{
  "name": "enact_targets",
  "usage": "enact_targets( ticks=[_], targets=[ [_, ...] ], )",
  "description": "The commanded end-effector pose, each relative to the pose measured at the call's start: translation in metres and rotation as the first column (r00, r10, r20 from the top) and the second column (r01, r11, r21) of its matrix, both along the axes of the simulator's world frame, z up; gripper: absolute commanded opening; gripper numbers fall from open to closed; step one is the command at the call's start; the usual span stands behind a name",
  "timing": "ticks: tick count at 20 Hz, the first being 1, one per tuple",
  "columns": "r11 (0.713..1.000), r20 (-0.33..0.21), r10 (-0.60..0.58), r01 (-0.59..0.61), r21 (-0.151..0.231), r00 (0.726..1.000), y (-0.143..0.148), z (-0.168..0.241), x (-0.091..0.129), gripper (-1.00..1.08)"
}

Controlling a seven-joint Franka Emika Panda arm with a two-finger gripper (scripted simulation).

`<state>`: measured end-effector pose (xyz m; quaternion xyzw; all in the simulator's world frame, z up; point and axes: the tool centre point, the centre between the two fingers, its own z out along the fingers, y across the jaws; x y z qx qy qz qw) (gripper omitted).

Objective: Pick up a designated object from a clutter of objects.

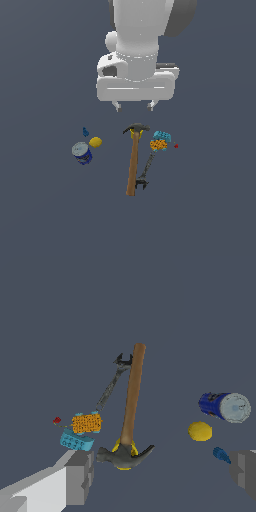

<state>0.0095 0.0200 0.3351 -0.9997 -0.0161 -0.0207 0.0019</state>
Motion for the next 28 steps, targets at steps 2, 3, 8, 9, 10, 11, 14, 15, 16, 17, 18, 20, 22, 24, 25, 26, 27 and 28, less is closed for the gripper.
enact_targets(
  ticks=[2, 3, 8, 9, 10, 11, 14, 15, 16, 17, 18, 20, 22, 24, 25, 26, 27, 28],
  targets=[
    [1.0, 0.0, 0.001, -0.001, 0.0, 1.0, 0.0, 0.0, 0.0, 1.0],
    [1.0, 0.0, 0.002, -0.002, 0.001, 1.0, 0.001, 0.0, 0.0, 1.0],
    [1.0, 0.002, 0.026, -0.026, 0.016, 1.0, 0.007, -0.001, 0.003, 1.0],
    [0.999, 0.002, 0.03, -0.03, 0.018, 1.0, 0.009, -0.001, 0.003, 1.0],
    [0.999, 0.003, 0.033, -0.033, 0.021, 0.999, 0.01, -0.001, 0.003, 1.0],
    [0.999, 0.003, 0.035, -0.035, 0.022, 0.999, 0.011, -0.001, 0.003, 1.0],
    [0.999, 0.003, 0.034, -0.034, 0.022, 0.999, 0.012, -0.001, 0.003, 1.0],
    [0.999, 0.003, 0.034, -0.034, 0.022, 0.999, 0.011, -0.001, 0.003, 1.0],
    [0.999, 0.003, 0.036, -0.036, 0.022, 0.999, 0.01, -0.002, 0.004, 1.0],
    [0.999, 0.003, 0.038, -0.038, 0.022, 0.999, 0.01, -0.002, 0.004, 1.0],
    [0.999, 0.003, 0.041, -0.041, 0.022, 0.999, 0.009, -0.003, 0.004, 1.0],
    [0.999, 0.003, 0.05, -0.05, 0.022, 0.999, 0.006, -0.006, 0.005, 1.0],
    [0.998, 0.002, 0.061, -0.061, 0.022, 0.998, 0.002, -0.009, 0.007, 1.0],
    [0.997, 0.002, 0.075, -0.075, 0.022, 0.997, -0.003, -0.013, 0.009, 1.0],
    [0.996, 0.002, 0.083, -0.083, 0.021, 0.997, -0.006, -0.016, 0.01, 1.0],
    [0.996, 0.001, 0.092, -0.092, 0.021, 0.996, -0.009, -0.018, 0.011, 1.0],
    [0.995, 0.001, 0.101, -0.101, 0.021, 0.995, -0.012, -0.021, 0.012, 1.0],
    [0.994, 0.001, 0.111, -0.111, 0.021, 0.994, -0.016, -0.025, 0.013, 1.0]
  ],
)
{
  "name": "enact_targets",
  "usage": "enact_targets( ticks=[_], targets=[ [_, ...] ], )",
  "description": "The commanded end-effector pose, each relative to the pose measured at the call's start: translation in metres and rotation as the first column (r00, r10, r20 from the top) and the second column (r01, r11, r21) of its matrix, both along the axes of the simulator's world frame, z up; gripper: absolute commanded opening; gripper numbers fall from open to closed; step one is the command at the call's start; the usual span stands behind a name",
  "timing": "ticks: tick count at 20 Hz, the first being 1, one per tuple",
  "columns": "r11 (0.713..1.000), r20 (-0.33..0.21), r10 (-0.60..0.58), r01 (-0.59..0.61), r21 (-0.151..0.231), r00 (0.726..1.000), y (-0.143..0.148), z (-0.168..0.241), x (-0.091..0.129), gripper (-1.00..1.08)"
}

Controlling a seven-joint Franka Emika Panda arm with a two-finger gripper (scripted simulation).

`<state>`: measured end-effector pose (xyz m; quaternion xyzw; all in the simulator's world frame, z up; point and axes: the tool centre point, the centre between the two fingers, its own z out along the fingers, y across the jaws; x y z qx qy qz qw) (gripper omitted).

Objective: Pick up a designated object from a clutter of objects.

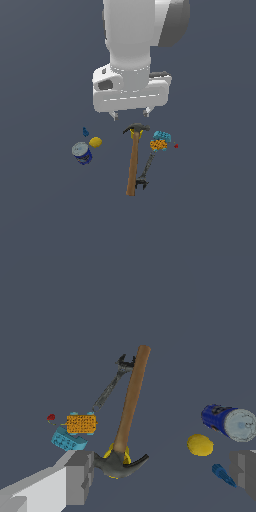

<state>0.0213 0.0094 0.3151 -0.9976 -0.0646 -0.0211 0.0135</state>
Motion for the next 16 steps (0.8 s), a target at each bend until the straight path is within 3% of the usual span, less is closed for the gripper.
enact_targets(
  ticks=[1, 16],
  targets=[
    [1.0, -0.001, 0.025, -0.025, -0.001, 1.0, -0.009, -0.008, 0.003, 1.0],
    [0.971, -0.008, 0.239, -0.239, -0.01, 0.971, -0.09, -0.077, 0.017, 1.0]
  ],
)
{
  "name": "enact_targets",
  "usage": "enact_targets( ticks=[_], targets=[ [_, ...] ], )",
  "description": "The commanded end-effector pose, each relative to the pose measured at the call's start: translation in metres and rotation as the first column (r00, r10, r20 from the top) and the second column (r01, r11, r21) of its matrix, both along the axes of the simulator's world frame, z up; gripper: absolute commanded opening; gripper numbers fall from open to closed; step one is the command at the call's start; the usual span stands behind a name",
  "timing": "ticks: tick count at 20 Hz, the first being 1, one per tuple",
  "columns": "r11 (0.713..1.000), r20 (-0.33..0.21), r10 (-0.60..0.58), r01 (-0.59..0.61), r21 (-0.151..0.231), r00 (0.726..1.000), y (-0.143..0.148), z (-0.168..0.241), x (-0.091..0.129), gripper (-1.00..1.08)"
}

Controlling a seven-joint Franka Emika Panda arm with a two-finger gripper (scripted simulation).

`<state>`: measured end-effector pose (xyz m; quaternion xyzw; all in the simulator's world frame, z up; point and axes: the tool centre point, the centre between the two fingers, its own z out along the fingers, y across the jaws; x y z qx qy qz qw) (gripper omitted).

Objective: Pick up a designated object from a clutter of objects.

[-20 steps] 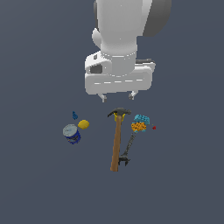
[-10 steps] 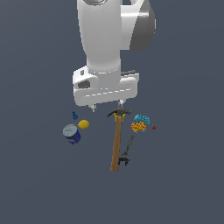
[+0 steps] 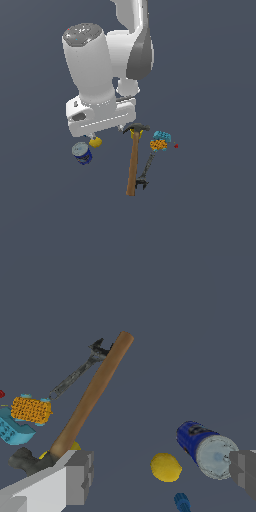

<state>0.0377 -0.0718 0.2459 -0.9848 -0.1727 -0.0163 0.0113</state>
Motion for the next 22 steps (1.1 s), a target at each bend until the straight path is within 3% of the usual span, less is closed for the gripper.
enact_targets(
  ticks=[1, 22],
  targets=[
    [0.999, -0.001, 0.039, -0.039, -0.003, 0.999, -0.015, -0.012, 0.001, 1.0],
    [0.947, -0.022, 0.321, -0.322, -0.025, 0.947, -0.125, -0.106, -0.016, 1.0]
  ],
)
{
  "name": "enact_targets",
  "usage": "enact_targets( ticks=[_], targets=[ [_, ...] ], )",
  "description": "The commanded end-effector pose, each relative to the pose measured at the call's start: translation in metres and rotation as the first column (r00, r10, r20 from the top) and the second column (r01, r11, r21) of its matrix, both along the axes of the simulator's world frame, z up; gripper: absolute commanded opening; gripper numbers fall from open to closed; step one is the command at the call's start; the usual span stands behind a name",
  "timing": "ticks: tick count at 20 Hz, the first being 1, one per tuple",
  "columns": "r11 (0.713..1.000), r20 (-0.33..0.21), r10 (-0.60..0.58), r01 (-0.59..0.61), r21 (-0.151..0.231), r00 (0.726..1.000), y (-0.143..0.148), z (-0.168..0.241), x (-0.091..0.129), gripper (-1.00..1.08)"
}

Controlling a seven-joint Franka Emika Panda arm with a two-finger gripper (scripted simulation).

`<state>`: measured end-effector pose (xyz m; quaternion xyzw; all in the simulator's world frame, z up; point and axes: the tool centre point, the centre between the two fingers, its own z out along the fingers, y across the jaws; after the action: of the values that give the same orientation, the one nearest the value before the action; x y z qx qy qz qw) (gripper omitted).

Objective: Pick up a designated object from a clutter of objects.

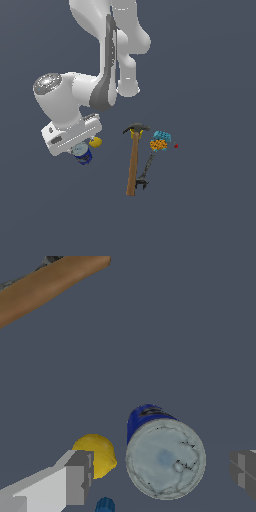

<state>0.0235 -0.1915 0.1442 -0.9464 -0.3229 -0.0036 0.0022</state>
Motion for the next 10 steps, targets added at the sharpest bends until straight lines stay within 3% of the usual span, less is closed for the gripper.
enact_targets(
  ticks=[1, 10],
  targets=[
    [1.0, -0.001, 0.025, -0.025, -0.003, 1.0, -0.009, -0.007, -0.003, 1.0],
    [0.998, -0.005, 0.063, -0.063, -0.007, 0.998, -0.023, -0.02, -0.008, 1.0]
  ],
)
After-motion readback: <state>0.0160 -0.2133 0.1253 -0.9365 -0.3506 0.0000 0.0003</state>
